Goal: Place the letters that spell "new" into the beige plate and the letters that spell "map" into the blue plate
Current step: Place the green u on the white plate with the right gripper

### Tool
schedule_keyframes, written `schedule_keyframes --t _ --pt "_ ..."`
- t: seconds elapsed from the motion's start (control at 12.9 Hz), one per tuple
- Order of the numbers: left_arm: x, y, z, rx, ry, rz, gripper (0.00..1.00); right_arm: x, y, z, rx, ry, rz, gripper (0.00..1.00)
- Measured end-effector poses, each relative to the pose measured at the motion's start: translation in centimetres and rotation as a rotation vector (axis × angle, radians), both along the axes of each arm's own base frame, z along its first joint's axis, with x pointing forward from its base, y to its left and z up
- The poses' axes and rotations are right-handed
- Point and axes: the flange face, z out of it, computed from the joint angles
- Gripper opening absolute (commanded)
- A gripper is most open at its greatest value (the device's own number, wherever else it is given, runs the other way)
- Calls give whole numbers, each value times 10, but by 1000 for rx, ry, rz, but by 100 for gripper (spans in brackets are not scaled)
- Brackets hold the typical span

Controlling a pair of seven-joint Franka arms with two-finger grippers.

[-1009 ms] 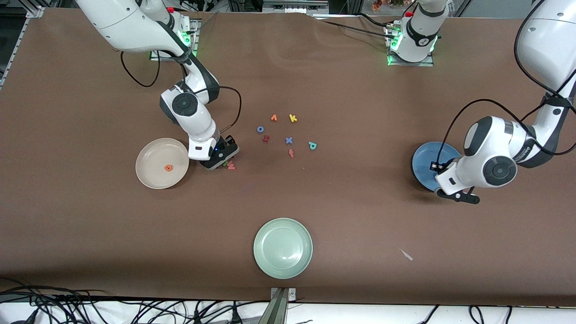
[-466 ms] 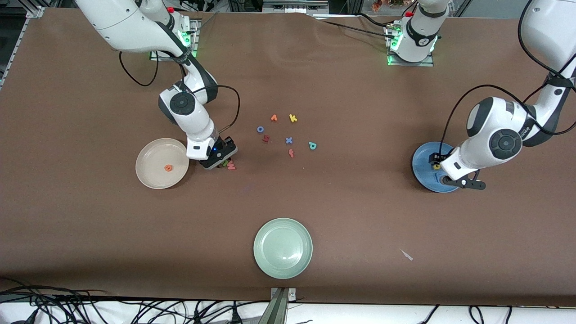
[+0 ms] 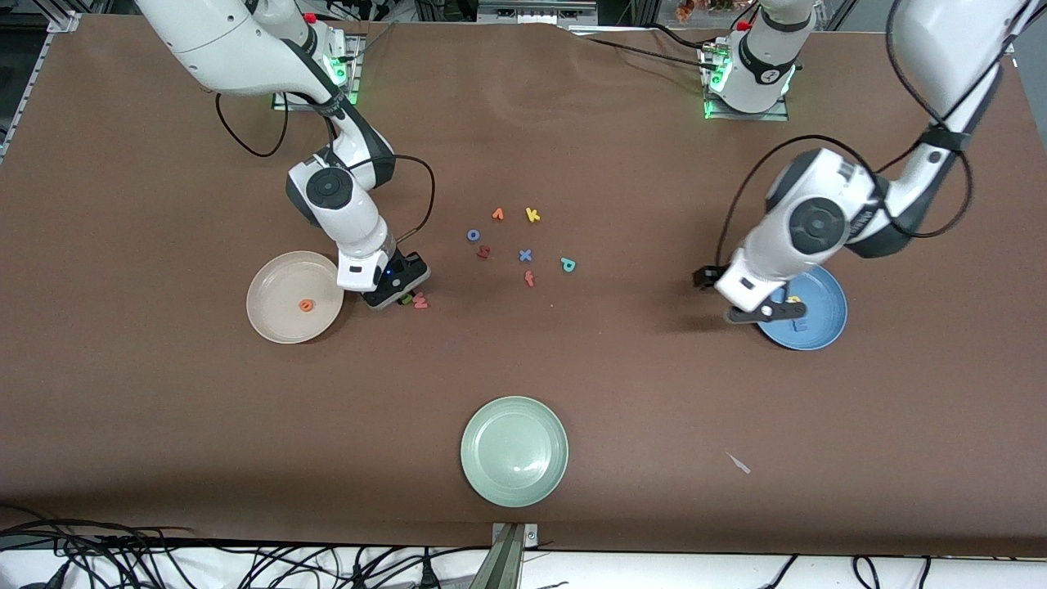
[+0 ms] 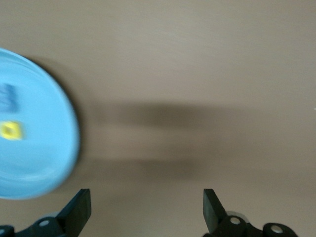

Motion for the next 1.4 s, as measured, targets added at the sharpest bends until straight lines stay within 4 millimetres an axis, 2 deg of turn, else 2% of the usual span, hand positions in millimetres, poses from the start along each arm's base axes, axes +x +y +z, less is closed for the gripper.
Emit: schedule_keyframes --t 0.23,0.39,0.54,0.62,0.7,0.85,1.01,1.16,1.24,1.4 --pt "-34 -93 -12 -37 -19 98 100 15 -23 22 -66 -3 24 19" --pt "-54 -135 -23 -64 -31 174 100 27 -47 47 -112 7 42 20" --pt "-70 -164 -48 -59 -67 264 100 37 -85 65 -150 47 50 23" --pt "-77 -174 -65 -48 -89 321 100 41 -109 69 -167 67 47 53" --pt "-83 -184 -80 -39 -99 384 100 44 -133 70 -180 83 34 73" --pt "-87 -202 -95 -29 -102 491 100 46 -164 65 -189 102 0 73" --pt "-82 -215 -94 -37 -111 566 100 45 -167 64 -185 108 -11 73" --pt "-78 -222 -91 -47 -114 607 95 42 -154 64 -161 112 -29 73" --pt "-77 -226 -93 -45 -115 625 91 40 -139 64 -132 118 -46 73" --pt "-80 -233 -102 -28 -121 660 80 30 -87 64 -68 132 -77 73"
